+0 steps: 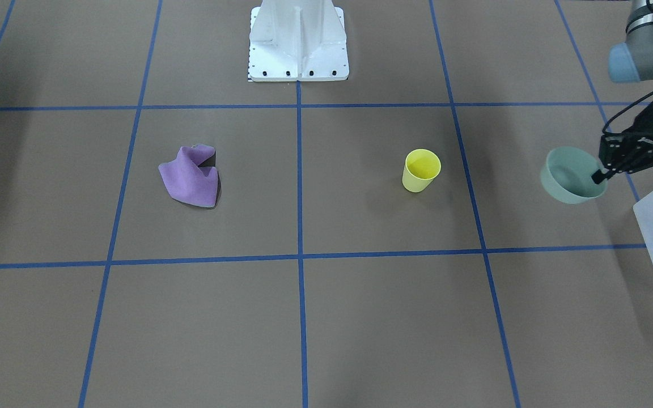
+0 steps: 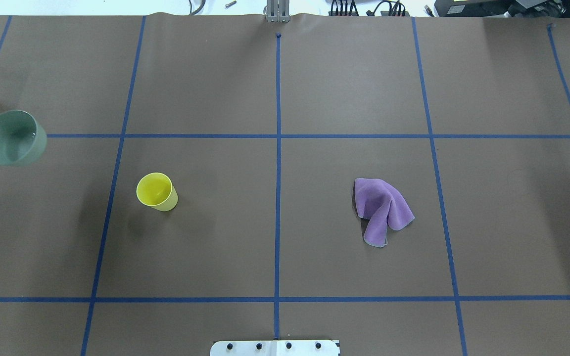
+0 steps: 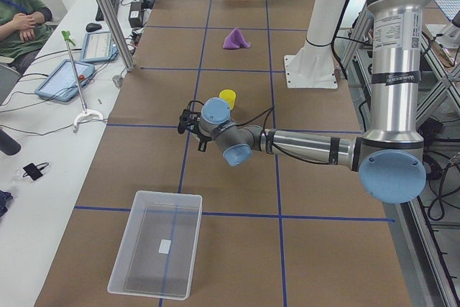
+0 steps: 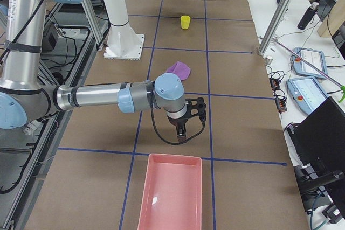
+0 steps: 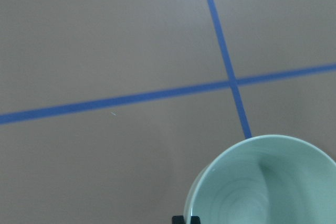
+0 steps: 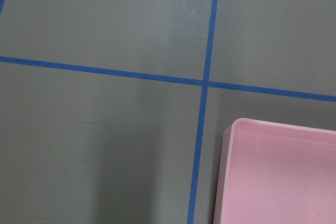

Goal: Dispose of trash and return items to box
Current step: 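Lift the green bowl with the left gripper and drop it into the clear bin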

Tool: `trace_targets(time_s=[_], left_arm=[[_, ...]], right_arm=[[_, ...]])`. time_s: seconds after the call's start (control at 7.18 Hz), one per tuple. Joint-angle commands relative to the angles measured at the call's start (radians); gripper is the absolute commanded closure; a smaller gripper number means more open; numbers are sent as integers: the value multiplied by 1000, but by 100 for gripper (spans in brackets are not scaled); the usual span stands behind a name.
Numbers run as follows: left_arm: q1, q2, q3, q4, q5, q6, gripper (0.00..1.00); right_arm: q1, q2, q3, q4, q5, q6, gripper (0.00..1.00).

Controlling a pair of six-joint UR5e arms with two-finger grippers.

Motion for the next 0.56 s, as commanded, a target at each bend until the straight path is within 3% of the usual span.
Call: trace_targets(time_s=[0.0, 0.14, 0.28, 0.42], left_arm=[[-209, -23, 0, 326, -18, 408, 100], [-307, -96, 18, 513, -15, 589, 100], [-384, -169, 125, 609, -12, 757, 100], [-426, -267, 314, 602, -10, 817, 100]], right_arm=[[-2, 1, 1, 0, -1, 0, 0], [-2, 1, 0, 0, -1, 0, 0], [-2, 1, 0, 0, -1, 0, 0], [-5, 1, -2, 0, -3, 2, 0]])
